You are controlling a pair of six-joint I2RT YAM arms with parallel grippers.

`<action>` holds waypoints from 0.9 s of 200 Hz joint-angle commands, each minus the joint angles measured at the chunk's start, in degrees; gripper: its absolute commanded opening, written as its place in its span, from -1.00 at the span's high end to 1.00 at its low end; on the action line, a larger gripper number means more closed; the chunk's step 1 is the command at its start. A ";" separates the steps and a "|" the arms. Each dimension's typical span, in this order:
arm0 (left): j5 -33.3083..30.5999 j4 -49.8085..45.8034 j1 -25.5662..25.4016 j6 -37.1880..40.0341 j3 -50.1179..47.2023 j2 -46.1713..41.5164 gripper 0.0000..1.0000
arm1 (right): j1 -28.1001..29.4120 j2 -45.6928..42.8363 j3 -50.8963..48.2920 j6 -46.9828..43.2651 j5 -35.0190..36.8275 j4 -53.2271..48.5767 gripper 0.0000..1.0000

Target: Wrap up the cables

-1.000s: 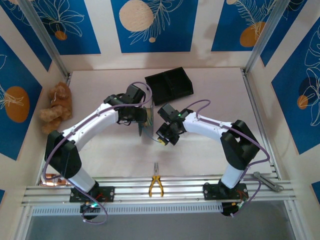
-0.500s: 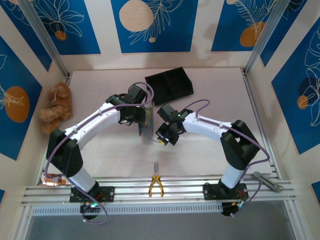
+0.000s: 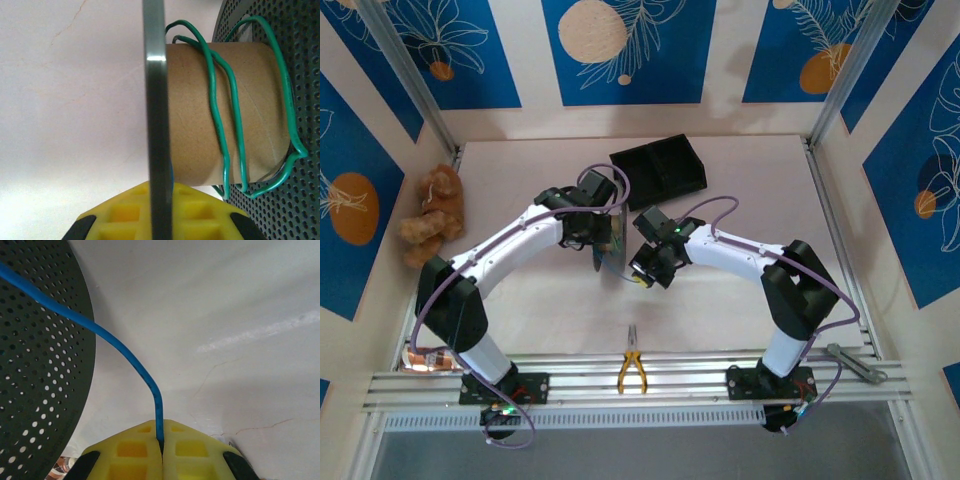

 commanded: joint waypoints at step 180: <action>6.71 15.55 1.16 12.98 2.48 -22.26 1.00 | -19.86 -36.06 1.15 -39.06 -24.87 -1.18 -0.50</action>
